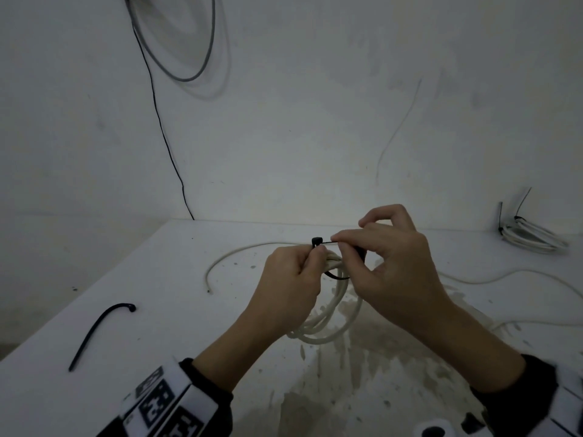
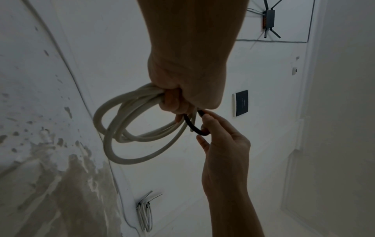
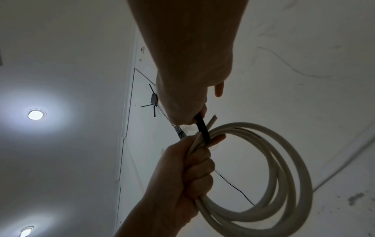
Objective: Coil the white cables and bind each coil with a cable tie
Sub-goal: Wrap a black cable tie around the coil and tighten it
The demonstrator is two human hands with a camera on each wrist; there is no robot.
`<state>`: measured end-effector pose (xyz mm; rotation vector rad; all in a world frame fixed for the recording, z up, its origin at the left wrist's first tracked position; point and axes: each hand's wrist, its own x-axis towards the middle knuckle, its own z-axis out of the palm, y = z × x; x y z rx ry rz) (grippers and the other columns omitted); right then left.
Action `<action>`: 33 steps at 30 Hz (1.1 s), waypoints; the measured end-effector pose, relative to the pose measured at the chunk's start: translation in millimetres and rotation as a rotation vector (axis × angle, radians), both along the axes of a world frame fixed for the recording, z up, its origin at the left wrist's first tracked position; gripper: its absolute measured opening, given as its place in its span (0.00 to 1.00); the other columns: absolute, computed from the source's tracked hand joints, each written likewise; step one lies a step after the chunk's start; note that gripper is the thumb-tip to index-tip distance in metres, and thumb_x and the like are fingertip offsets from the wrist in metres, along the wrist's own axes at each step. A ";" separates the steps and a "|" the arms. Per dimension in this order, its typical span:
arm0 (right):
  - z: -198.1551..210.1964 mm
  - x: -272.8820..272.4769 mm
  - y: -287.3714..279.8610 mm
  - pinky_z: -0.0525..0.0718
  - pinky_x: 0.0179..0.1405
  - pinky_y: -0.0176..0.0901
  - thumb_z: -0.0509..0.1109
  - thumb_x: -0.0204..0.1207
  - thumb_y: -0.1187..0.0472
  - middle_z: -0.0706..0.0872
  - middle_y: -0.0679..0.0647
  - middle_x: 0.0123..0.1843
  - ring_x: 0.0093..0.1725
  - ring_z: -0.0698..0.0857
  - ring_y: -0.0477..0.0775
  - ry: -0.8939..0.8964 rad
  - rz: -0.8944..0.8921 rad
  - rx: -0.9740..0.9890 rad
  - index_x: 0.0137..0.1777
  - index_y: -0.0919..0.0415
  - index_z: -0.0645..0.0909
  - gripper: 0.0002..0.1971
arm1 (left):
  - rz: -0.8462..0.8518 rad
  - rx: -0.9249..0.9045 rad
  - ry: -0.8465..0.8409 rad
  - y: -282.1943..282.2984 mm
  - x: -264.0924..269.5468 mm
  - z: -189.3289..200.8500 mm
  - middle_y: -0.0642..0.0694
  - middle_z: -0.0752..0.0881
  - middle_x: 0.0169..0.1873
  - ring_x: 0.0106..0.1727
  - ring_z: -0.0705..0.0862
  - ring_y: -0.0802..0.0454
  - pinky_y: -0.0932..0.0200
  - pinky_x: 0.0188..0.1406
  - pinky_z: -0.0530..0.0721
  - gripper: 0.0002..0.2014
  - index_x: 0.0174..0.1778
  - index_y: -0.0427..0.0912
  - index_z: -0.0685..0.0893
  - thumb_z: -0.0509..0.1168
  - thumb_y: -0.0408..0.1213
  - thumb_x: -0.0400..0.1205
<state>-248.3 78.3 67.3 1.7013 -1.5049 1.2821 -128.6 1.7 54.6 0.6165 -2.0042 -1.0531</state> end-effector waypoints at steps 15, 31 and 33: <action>-4.2 0.5 2.6 0.71 0.43 0.24 0.65 0.72 0.62 0.85 0.48 0.29 0.44 0.76 0.48 0.004 0.025 -0.062 0.45 0.63 0.90 0.12 | -0.024 -0.007 0.007 2.6 4.4 1.5 0.43 0.70 0.16 0.14 0.65 0.56 0.61 0.17 0.68 0.22 0.32 0.25 0.75 0.55 0.39 0.86; -6.0 -1.2 4.3 0.71 0.40 0.25 0.67 0.72 0.64 0.84 0.49 0.28 0.43 0.76 0.49 0.016 0.021 -0.027 0.45 0.63 0.90 0.10 | -0.063 0.011 -0.002 0.2 2.5 0.4 0.45 0.71 0.15 0.12 0.65 0.59 0.66 0.16 0.67 0.22 0.36 0.21 0.77 0.54 0.38 0.86; -5.5 -2.9 4.3 0.72 0.37 0.29 0.70 0.69 0.68 0.85 0.50 0.27 0.43 0.76 0.50 0.064 0.004 -0.017 0.43 0.63 0.90 0.07 | -0.046 -0.044 -0.031 0.1 2.2 -1.0 0.48 0.70 0.14 0.13 0.64 0.59 0.65 0.18 0.67 0.22 0.33 0.23 0.76 0.55 0.38 0.85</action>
